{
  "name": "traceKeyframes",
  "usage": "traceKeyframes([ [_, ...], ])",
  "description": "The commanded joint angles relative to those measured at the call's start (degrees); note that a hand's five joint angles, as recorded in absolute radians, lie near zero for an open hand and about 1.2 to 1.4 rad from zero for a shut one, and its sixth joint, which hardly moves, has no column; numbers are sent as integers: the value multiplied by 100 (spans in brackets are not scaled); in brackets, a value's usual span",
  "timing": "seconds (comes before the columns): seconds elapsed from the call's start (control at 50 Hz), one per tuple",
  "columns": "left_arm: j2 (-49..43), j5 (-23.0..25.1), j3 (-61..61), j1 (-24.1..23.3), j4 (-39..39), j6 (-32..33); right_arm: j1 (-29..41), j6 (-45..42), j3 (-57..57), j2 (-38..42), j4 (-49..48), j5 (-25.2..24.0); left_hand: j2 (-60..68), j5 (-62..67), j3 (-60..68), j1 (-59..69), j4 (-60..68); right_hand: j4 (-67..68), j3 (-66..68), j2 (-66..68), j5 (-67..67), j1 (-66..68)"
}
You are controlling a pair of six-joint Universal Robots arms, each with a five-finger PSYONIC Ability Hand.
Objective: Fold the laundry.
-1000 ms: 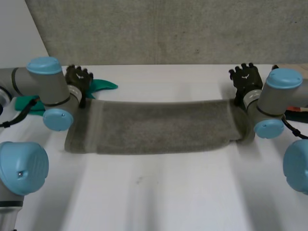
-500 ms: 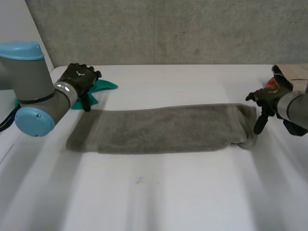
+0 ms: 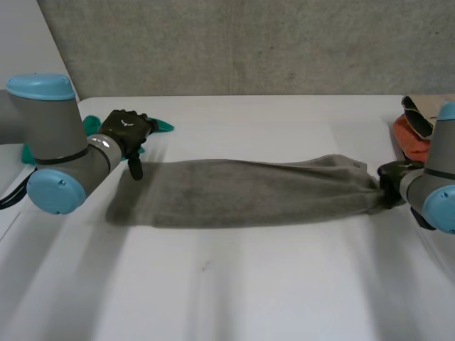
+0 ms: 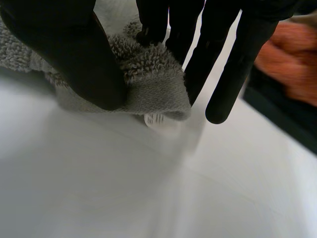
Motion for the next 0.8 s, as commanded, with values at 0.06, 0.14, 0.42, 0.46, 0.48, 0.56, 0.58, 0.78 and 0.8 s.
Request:
traceKeyframes([
  [0.06, 288, 100, -254, 14, 15, 4, -768, -2546, 673, -615, -865, 252, -155, -295, -192, -117, -147, 1205, 1281, 1326, 1481, 1838],
  [0.14, 411, 153, -342, 40, 15, -5, -997, -3936, 638, -589, -1330, 190, -155, -295, -192, -117, -147, 1205, 1281, 1326, 1481, 1838],
  [0.42, 1166, 258, -816, 321, -2, -145, 1275, -5090, 664, -835, -3378, -1291, -155, -295, -192, -117, -147, 1205, 1281, 1326, 1481, 1838],
  [0.46, 1290, 276, -878, 366, -3, -189, 1655, -5081, 717, -800, -3528, -1715, -155, -295, -192, -117, -147, 1205, 1281, 1326, 1481, 1838],
  [0.48, 1352, 293, -904, 383, -11, -207, 1831, -5072, 761, -765, -3563, -1926, -155, -295, -192, -117, -147, 1205, 1281, 1326, 1481, 1838],
  [0.56, 1607, 399, -1133, 418, -11, -313, 2569, -5081, 1024, -536, -3520, -2814, -155, -295, -192, -117, -147, 1205, 1281, 1326, 1481, 1838],
  [0.58, 1685, 469, -1229, 410, -11, -321, 2754, -5090, 1103, -405, -3476, -3059, -155, -295, -192, -117, -147, 1205, 1281, 1326, 1481, 1838],
  [0.78, 1669, 540, -1397, 278, 77, -330, 3274, -5020, 972, 27, -3388, -2948, -155, -295, -192, -117, -147, -3825, -3749, -3705, -3549, -3192],
  [0.8, 1660, 522, -1388, 278, 85, -330, 3265, -4959, 972, -43, -3397, -2852, -155, -295, -192, -117, -147, -5392, -5316, -5272, -5116, -4759],
])
